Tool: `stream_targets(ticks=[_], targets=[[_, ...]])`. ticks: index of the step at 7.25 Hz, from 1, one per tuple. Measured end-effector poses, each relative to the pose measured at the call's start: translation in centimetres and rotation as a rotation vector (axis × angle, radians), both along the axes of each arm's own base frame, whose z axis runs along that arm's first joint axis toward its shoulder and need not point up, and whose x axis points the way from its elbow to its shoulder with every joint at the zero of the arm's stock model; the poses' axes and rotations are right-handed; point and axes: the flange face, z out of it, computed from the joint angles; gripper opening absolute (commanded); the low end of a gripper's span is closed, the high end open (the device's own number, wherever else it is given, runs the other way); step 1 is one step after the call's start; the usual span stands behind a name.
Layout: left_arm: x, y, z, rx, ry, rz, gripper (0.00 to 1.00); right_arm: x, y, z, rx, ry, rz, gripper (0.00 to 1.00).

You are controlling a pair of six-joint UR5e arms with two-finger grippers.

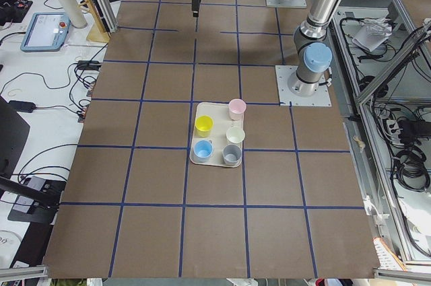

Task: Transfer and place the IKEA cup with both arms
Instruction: 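Move the right gripper down to the light blue cup on the wire rack, then close the right gripper on the light blue cup and lift it off the rack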

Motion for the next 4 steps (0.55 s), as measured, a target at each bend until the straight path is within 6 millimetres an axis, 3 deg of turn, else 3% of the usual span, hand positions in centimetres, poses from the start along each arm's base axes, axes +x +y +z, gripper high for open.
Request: stream_targets(ticks=[2, 4], targets=[[0.0, 0.0, 0.0, 0.000, 0.000, -0.001, 1.00, -3.0, 0.8, -2.4, 0.015, -0.006, 0.009, 0.97], [0.0, 0.0, 0.0, 0.000, -0.001, 0.000, 1.00, -4.0, 1.0, -4.4, 0.036, -0.012, 0.019, 0.98]])
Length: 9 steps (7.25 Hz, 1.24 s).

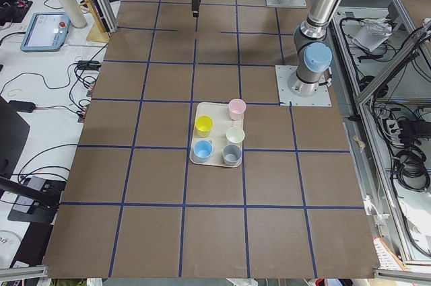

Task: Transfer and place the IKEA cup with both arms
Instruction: 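Close the right gripper on the light blue cup and lift it off the rack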

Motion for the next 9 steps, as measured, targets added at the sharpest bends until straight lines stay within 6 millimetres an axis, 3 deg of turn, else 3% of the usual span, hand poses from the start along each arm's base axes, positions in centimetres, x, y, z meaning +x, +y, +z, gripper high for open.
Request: stream_targets(ticks=[6, 7, 9], targets=[[0.2, -0.3, 0.5, -0.011, 0.005, 0.005, 1.00, -0.6, -0.8, -4.7, 0.064, 0.032, 0.005, 0.99], [0.2, -0.3, 0.5, -0.012, 0.006, 0.005, 1.00, -0.5, -1.0, -5.1, 0.064, 0.029, 0.006, 0.86], [0.3, -0.2, 0.6, -0.013, 0.007, 0.006, 1.00, -0.4, -1.2, -5.4, 0.063, 0.026, 0.006, 0.47]])
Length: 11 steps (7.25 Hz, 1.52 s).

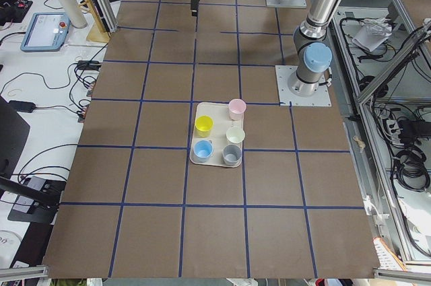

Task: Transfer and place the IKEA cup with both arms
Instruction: 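Close the right gripper on the light blue cup and lift it off the rack, then carry the cup toward the table center while the left gripper reaches toward it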

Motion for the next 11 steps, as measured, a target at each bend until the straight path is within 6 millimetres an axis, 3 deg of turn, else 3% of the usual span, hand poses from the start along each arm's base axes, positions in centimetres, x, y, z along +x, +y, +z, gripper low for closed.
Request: stream_targets(ticks=[3, 5, 8, 11], targets=[[0.0, 0.0, 0.0, 0.000, -0.001, -0.001, 1.00, 0.1, -0.1, 0.3, -0.005, -0.001, 0.002, 0.45], [0.0, 0.0, -0.1, 0.001, 0.000, -0.001, 1.00, 0.1, -0.2, 1.9, -0.025, 0.008, 0.004, 0.46], [0.0, 0.0, 0.0, -0.002, 0.002, -0.002, 1.00, 1.2, 1.1, 7.2, -0.071, 0.022, 0.010, 0.46], [-0.1, 0.0, 0.0, 0.000, 0.002, -0.003, 1.00, 6.8, 3.2, 13.9, -0.118, -0.060, 0.042, 0.46]])
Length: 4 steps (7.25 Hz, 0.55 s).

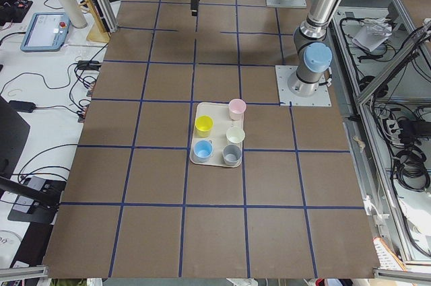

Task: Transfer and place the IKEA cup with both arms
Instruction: 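Carry the cup toward the table center while the left gripper reaches toward it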

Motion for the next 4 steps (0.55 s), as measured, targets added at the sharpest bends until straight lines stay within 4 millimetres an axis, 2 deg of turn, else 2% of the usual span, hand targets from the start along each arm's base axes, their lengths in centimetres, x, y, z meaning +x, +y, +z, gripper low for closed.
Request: stream_targets(ticks=[2, 4], targets=[[0.0, 0.0, 0.0, 0.002, 0.001, -0.001, 1.00, 5.1, 1.7, 3.2, -0.024, -0.142, 0.011, 0.46], [-0.3, 0.2, -0.5, 0.010, 0.063, -0.002, 1.00, 9.8, 2.3, 3.9, -0.013, -0.385, -0.003, 0.46]])
